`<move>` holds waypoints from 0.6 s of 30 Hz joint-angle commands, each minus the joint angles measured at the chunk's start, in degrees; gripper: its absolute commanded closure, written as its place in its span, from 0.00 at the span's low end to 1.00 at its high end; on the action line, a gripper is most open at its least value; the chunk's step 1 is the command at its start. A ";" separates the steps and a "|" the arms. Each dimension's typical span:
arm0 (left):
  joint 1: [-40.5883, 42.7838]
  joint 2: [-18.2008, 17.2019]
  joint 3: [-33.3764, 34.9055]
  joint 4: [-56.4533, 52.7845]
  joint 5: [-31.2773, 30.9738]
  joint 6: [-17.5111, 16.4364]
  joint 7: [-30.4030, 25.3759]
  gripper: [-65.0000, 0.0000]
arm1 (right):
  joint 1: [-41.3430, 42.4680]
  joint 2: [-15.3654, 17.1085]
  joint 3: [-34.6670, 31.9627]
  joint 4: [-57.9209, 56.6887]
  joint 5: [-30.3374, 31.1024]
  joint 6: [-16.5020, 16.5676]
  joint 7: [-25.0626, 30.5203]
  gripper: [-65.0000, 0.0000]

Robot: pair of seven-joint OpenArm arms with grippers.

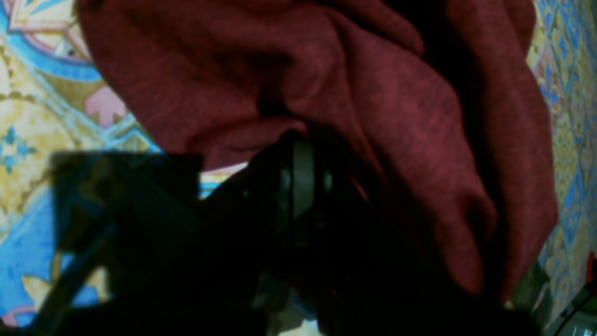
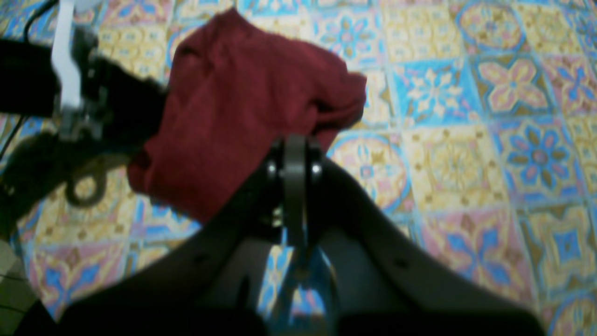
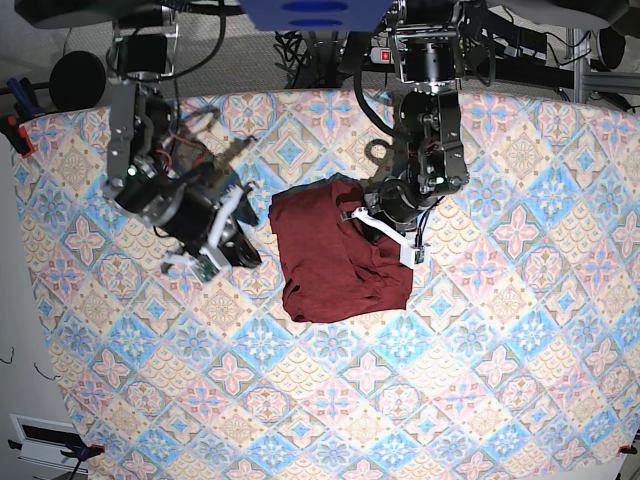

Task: Layout the t-shirt on the table in an organized manner, then fold the t-shirt properly
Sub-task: 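Grasp the bundle with both grippers and drag it toward the right arm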

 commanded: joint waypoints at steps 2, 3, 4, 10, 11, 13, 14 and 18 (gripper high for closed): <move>-0.51 0.25 2.65 -0.77 0.50 0.47 2.41 1.00 | 0.92 0.18 0.40 1.37 1.03 0.14 1.33 1.00; -0.51 0.25 3.71 -0.94 0.50 0.56 2.41 1.00 | 0.74 0.18 0.23 1.37 1.03 0.14 1.33 1.00; -0.42 0.25 4.23 -0.94 0.50 0.56 2.41 1.00 | 0.83 0.18 0.23 1.37 1.03 0.14 1.33 1.00; 0.45 0.25 1.33 1.60 0.42 0.56 2.85 1.00 | 1.09 0.09 -5.22 1.28 1.03 0.14 1.24 1.00; 1.69 0.25 0.54 3.54 0.42 0.56 2.85 1.00 | 1.09 0.00 -6.89 1.11 0.94 0.14 1.24 1.00; 3.62 -1.15 -0.16 8.02 0.33 0.56 2.85 1.00 | 1.18 -0.26 -9.27 0.40 0.77 0.14 1.24 1.00; 4.67 -2.29 -0.34 10.31 0.33 0.56 2.94 1.00 | 1.27 -1.14 -10.24 -0.39 0.33 0.14 1.33 1.00; 8.98 -6.34 -2.71 18.31 0.33 0.56 2.94 1.00 | 4.87 -6.77 -14.10 -4.61 -3.63 0.14 1.33 1.00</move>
